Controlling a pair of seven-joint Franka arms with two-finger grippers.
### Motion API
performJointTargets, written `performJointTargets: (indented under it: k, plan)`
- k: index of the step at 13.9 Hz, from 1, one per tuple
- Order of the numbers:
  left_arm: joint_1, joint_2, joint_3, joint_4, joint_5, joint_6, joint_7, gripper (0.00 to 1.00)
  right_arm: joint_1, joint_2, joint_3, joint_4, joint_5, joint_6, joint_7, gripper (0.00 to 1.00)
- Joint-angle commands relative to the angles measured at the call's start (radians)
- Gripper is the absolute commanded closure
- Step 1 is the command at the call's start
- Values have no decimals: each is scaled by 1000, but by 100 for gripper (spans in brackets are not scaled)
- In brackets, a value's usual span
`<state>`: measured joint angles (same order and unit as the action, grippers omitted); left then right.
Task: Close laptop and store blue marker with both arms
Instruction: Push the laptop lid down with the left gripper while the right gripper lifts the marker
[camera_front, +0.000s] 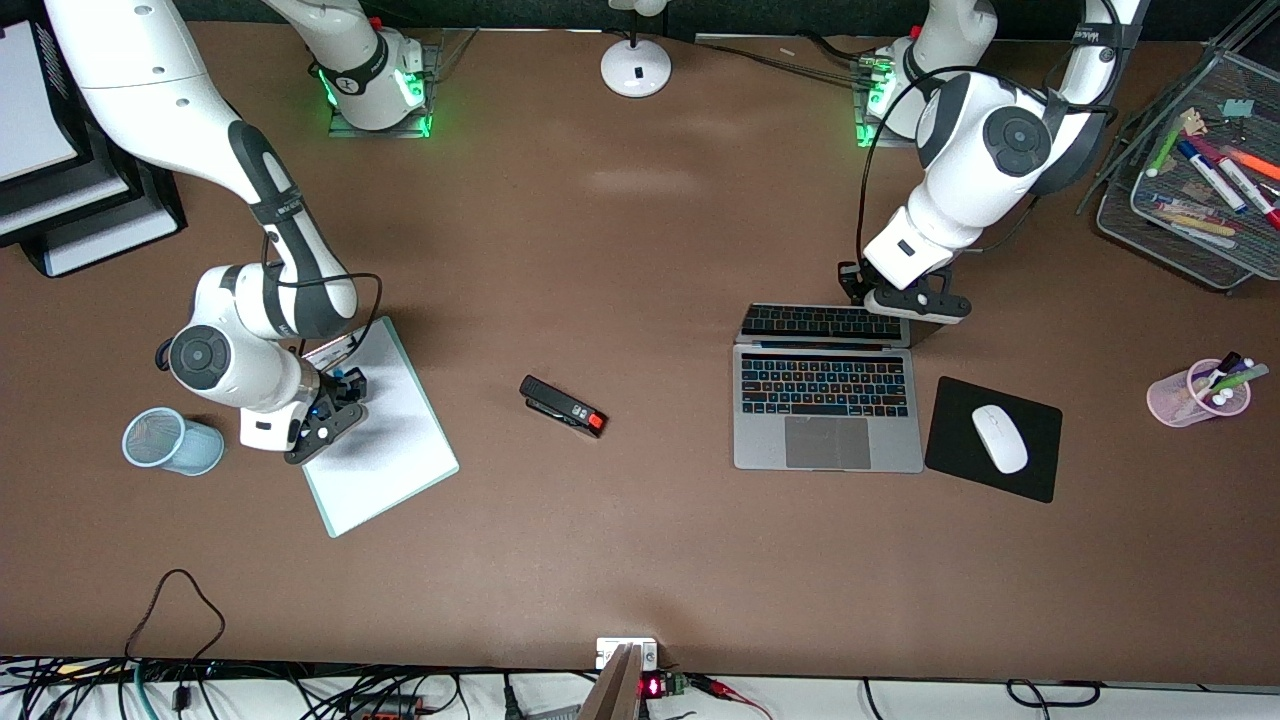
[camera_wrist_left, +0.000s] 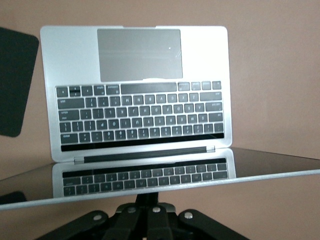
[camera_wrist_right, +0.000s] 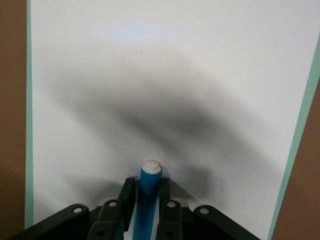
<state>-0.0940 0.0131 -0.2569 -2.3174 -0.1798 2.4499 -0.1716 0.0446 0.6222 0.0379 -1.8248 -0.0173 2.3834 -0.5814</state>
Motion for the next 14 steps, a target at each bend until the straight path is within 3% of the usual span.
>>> performJointTargets:
  k: [1, 6, 9, 14]
  plan:
    - [-4, 44, -2, 19, -30, 69, 6, 100, 6, 17, -1, 22, 7, 0, 6, 82]
    - [-4, 100, 1, 84, -27, 90, 12, 100, 6, 25, -1, 22, 5, 0, 17, 82]
    - [0, 143, 2, 125, -26, 112, 15, 100, 3, 25, -1, 22, 5, 0, 18, 100]
    - [6, 223, 2, 144, -20, 210, 20, 100, -3, 13, -1, 79, 5, -47, 9, 100]
